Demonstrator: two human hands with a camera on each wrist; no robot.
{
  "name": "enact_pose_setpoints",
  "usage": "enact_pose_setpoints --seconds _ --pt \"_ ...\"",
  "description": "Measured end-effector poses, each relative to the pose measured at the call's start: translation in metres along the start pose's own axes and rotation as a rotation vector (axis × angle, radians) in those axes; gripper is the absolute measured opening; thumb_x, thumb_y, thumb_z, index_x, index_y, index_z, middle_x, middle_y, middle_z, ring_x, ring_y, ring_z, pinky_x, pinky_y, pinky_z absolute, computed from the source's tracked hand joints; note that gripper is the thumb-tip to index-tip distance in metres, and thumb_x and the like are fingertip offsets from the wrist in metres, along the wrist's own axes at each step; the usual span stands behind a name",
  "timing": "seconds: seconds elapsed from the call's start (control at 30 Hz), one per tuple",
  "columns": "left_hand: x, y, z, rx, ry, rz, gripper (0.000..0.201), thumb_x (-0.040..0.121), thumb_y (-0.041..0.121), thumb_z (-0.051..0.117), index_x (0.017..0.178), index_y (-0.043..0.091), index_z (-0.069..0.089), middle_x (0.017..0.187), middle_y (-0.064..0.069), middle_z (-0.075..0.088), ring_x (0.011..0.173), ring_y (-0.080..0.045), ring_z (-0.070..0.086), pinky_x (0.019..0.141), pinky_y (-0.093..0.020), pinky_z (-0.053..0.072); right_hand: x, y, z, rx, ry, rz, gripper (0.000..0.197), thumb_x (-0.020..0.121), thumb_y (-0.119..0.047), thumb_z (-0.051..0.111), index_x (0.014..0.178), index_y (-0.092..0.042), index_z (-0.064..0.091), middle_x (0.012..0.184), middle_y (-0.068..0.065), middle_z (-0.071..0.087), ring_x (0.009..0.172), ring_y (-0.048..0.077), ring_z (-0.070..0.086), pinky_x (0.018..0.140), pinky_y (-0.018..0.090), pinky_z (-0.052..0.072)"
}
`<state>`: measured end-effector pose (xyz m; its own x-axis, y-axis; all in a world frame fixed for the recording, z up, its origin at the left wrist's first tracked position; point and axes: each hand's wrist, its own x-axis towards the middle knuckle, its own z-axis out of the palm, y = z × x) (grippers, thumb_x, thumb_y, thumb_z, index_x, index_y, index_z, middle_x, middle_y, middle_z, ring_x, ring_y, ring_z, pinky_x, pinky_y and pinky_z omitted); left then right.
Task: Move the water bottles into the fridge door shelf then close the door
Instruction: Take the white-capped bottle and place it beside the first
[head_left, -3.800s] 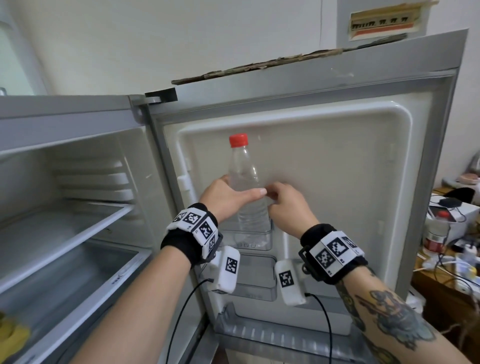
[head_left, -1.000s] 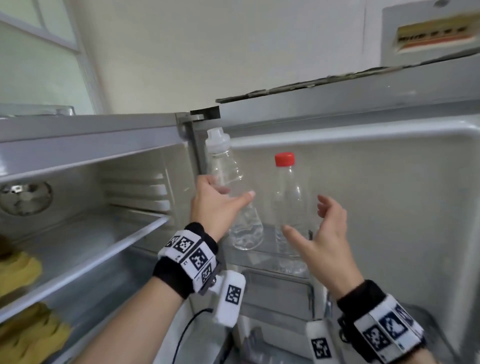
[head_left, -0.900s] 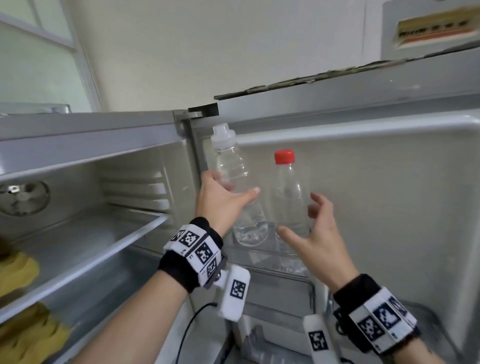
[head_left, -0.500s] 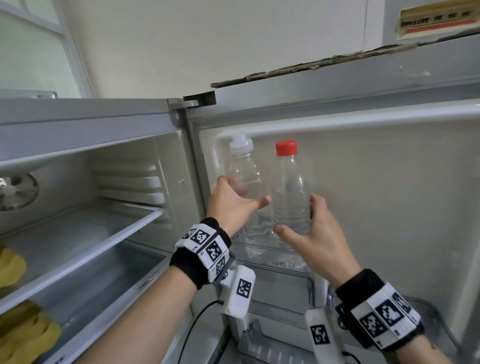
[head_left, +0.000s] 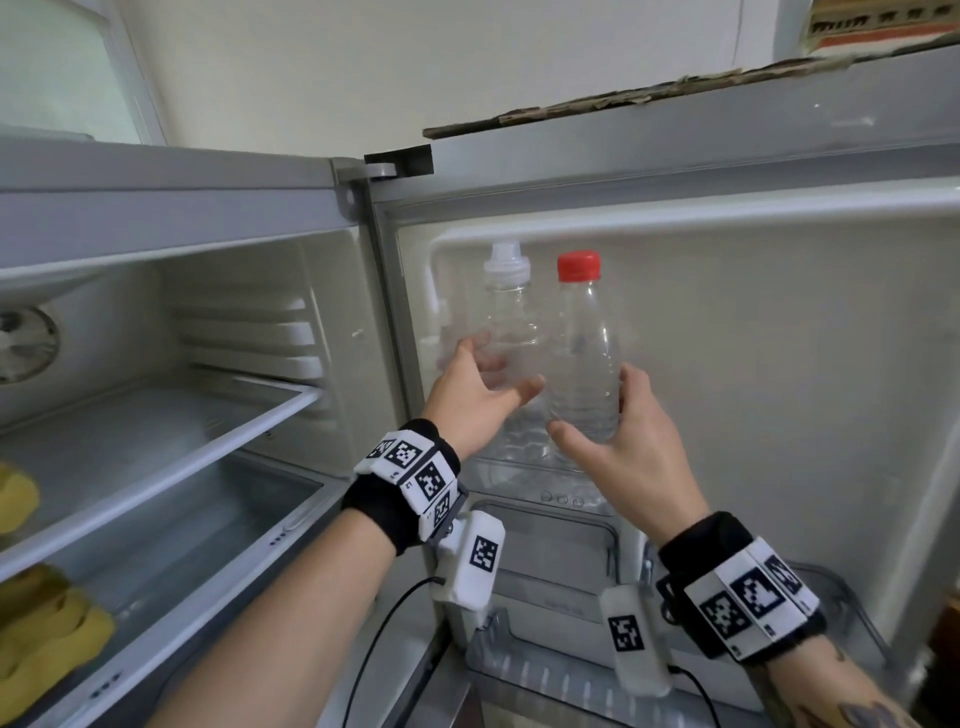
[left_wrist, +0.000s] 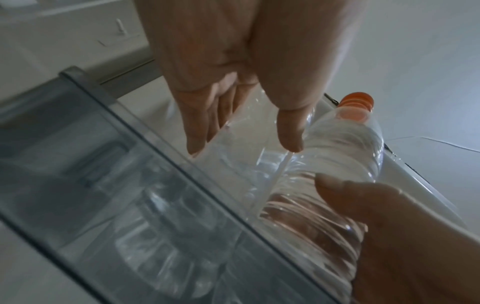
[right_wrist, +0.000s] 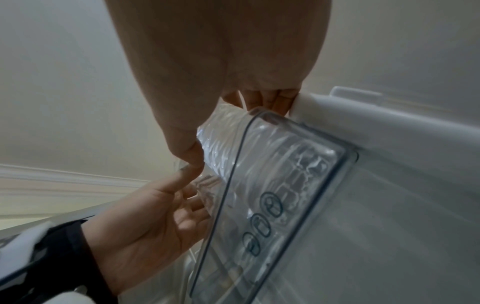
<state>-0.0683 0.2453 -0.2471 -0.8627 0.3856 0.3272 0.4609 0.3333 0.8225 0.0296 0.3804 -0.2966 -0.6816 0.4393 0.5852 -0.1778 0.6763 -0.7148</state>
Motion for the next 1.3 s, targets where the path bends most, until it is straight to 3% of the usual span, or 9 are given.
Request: enact_pose_setpoints --seconds 0.17,0.33,0.6,0.77,0.87,0.93,1.07,1.17,1.3 --pt "-0.001 -0.010 0.002 0.000 -0.044 -0.046 0.084 0.078 0.036 0.079 0.147 0.020 0.034 0.130 0.004 0.060 0.117 -0.014 0.060 0.101 -0.041 0.051 -0.001 0.000 0.001 -0.020 0.006 -0.003 0.057 0.075 -0.040 0.073 0.122 -0.024 0.045 0.109 -0.009 0.060 0.101 0.010 0.059 0.079 0.022 0.046" --pt "-0.001 -0.012 -0.001 0.054 -0.097 -0.050 0.078 0.080 0.038 0.077 0.146 0.019 0.039 0.135 0.001 0.059 0.120 -0.019 0.059 0.104 -0.041 0.048 -0.002 -0.001 0.000 -0.028 0.004 -0.004 0.059 0.074 -0.043 0.072 0.122 -0.023 0.046 0.110 -0.009 0.060 0.102 0.011 0.059 0.085 0.030 0.051" --pt "-0.002 -0.010 -0.006 0.047 -0.127 -0.040 0.072 0.080 0.029 0.078 0.142 0.016 0.042 0.143 -0.003 0.056 0.113 -0.016 0.055 0.097 -0.030 0.045 -0.002 0.001 0.002 -0.052 0.012 -0.025 0.059 0.074 -0.045 0.071 0.123 -0.023 0.046 0.110 -0.009 0.060 0.102 0.011 0.059 0.085 0.030 0.051" --pt "-0.007 -0.014 -0.002 0.118 -0.101 -0.062 0.078 0.078 0.047 0.077 0.143 0.022 0.042 0.139 -0.006 0.058 0.123 -0.021 0.058 0.102 -0.043 0.050 -0.002 0.000 0.002 -0.061 0.004 -0.020 0.062 0.075 -0.046 0.069 0.127 -0.022 0.044 0.114 -0.008 0.060 0.104 0.012 0.059 0.087 0.031 0.052" --pt "-0.011 -0.010 -0.004 0.152 -0.067 -0.090 0.078 0.080 0.050 0.073 0.143 0.016 0.042 0.136 -0.007 0.059 0.120 -0.024 0.061 0.099 -0.044 0.052 -0.002 -0.002 0.003 -0.056 0.002 0.002 0.063 0.076 -0.044 0.070 0.127 -0.022 0.041 0.115 -0.007 0.060 0.106 0.014 0.060 0.089 0.033 0.051" --pt "-0.014 -0.007 -0.009 0.146 -0.026 -0.095 0.073 0.082 0.047 0.072 0.141 0.014 0.043 0.135 -0.007 0.059 0.118 -0.023 0.061 0.098 -0.043 0.052 -0.002 -0.002 0.004 -0.042 -0.004 0.030 0.075 0.075 -0.045 0.070 0.136 -0.019 0.035 0.123 -0.004 0.058 0.113 0.016 0.058 0.094 0.035 0.050" --pt "-0.023 -0.001 -0.021 0.156 0.014 -0.057 0.063 0.088 0.042 0.066 0.140 0.013 0.045 0.132 -0.006 0.061 0.112 -0.021 0.063 0.089 -0.033 0.053 -0.004 -0.008 0.004 0.008 -0.002 0.064 0.101 0.070 -0.052 0.071 0.150 -0.024 0.015 0.148 0.003 0.040 0.133 0.018 0.044 0.109 0.042 0.040" --pt "-0.033 0.005 -0.031 0.154 0.029 -0.028 0.060 0.090 0.039 0.065 0.141 0.015 0.046 0.131 -0.003 0.060 0.107 -0.018 0.062 0.073 -0.021 0.046 -0.010 -0.023 -0.001 -0.065 0.075 0.030 0.100 0.072 -0.053 0.068 0.151 -0.020 0.015 0.147 0.007 0.030 0.137 0.021 0.033 0.114 0.045 0.030" --pt "-0.052 0.014 -0.046 0.122 0.065 0.012 0.051 0.089 0.035 0.066 0.134 0.016 0.051 0.128 -0.003 0.062 0.108 -0.015 0.061 0.085 -0.025 0.044 -0.023 -0.061 -0.006 -0.126 0.256 -0.109 0.086 0.074 -0.047 0.067 0.144 -0.017 0.026 0.139 0.005 0.030 0.132 0.020 0.031 0.103 0.030 0.017"
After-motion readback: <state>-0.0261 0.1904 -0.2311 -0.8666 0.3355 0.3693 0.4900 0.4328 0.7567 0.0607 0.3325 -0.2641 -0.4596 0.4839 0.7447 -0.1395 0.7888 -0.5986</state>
